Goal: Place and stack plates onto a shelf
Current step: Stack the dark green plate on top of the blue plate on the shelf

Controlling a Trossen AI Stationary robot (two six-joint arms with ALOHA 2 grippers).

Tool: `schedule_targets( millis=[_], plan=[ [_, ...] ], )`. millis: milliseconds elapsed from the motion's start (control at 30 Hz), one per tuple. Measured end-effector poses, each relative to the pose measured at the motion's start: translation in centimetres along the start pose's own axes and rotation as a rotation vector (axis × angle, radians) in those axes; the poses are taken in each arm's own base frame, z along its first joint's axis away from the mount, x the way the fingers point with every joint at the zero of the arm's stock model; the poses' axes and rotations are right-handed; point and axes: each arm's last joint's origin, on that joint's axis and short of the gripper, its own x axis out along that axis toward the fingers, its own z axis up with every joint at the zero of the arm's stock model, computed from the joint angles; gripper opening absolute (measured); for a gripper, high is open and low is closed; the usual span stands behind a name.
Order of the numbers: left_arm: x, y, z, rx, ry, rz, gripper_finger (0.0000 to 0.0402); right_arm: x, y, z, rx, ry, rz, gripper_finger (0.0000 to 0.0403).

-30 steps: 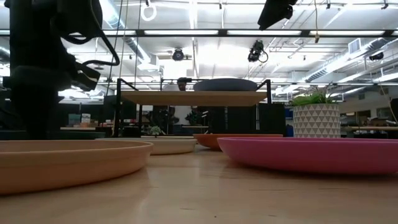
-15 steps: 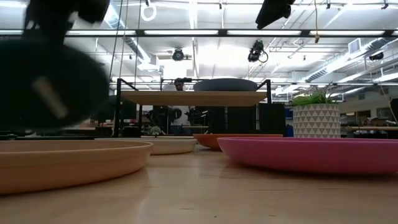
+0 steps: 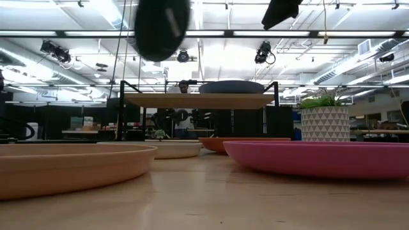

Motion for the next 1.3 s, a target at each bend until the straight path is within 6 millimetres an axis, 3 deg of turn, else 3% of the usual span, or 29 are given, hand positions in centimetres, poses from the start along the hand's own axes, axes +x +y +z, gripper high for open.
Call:
schedule_targets(
  millis=[167,433,600,733,900,1033,1300],
  plan=[
    [4.0,1.0,2.9,0.183,0.052,0.005,0.0015,-0.8,-0.4,-0.7,0.07,0.027,-0.037,0.017],
    [10.1,2.0,5.5,0.468,0.115,0.015,0.0014,-4.9,-1.8,-1.9,0.235,-0.088,-0.131,0.017],
    [12.6,1.9,7.3,0.604,0.104,0.015,0.0014,-6.9,-2.4,-2.6,0.285,-0.147,-0.129,0.017],
    [14.8,2.6,8.0,0.686,0.146,0.036,0.0014,-7.5,-2.6,-2.9,0.306,-0.164,-0.158,0.017],
    [17.8,5.4,7.9,0.742,0.23,0.113,0.0014,-7.3,-2.6,-2.9,0.293,-0.153,-0.182,0.017],
    [19.0,6.7,7.5,0.807,0.304,0.18,0.0014,-6.8,-2.5,-2.9,0.272,-0.122,-0.189,0.017],
    [19.2,6.4,7.1,0.938,0.337,0.174,0.0035,-6.2,-2.3,-2.7,0.262,-0.104,-0.192,0.017]
  ],
)
